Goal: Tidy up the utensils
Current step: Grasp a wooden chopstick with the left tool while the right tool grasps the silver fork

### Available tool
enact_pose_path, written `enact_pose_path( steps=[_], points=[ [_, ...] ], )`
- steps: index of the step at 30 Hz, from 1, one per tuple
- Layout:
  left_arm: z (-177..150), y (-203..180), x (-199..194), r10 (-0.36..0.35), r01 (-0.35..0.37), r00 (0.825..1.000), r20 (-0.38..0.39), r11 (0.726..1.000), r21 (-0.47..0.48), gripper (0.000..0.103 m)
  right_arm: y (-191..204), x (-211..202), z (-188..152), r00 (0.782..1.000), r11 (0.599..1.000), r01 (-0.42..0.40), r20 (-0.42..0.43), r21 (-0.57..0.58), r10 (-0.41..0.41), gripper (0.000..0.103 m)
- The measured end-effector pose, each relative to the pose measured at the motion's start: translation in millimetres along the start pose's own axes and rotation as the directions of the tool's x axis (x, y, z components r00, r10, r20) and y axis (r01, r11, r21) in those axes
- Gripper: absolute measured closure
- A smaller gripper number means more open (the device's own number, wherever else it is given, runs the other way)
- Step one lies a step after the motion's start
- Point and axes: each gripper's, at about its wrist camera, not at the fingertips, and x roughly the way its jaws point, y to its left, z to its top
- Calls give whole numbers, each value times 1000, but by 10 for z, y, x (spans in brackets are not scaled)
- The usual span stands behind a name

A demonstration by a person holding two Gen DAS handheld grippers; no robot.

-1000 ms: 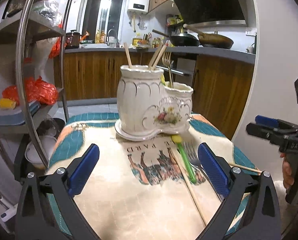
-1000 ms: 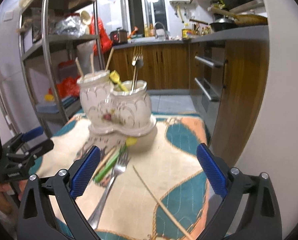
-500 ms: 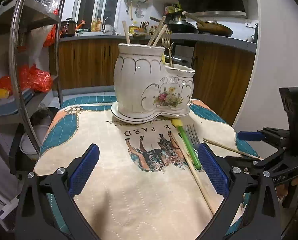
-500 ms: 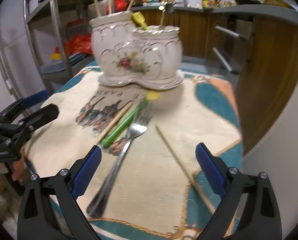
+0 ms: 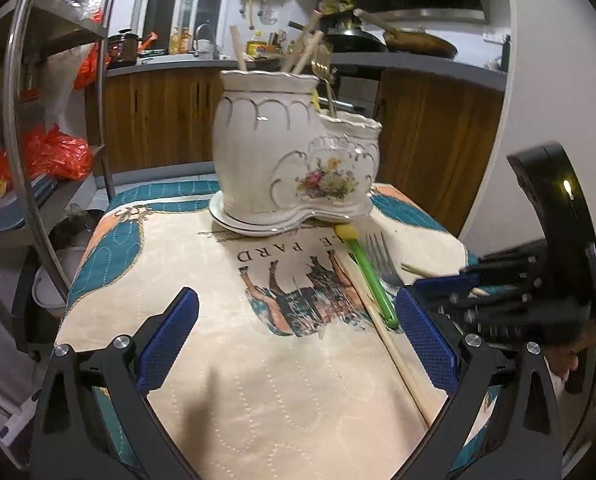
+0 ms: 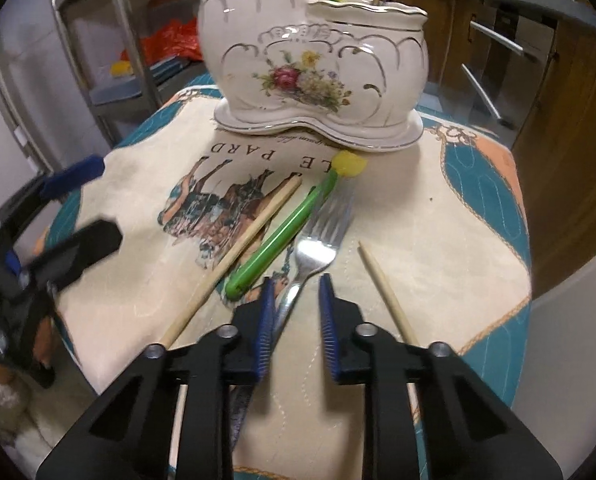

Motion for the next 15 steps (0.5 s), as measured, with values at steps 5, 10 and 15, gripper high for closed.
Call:
enact_pose_path(
  steps=[5, 10, 15],
  points=[
    [2, -99, 111, -33, 34, 996, -85, 999, 9, 6, -144, -11, -24, 998, 997, -62, 21, 52, 61, 96],
    [-23, -324, 189, -71, 85, 980, -185, 994, 67, 28, -244, -121, -101, 992, 990, -105, 80, 89, 98, 97],
    [-84, -508, 308, -91, 122, 953, -290, 988, 90, 53, -289, -227, -153, 986, 988, -119, 126, 97, 107, 97]
  ],
)
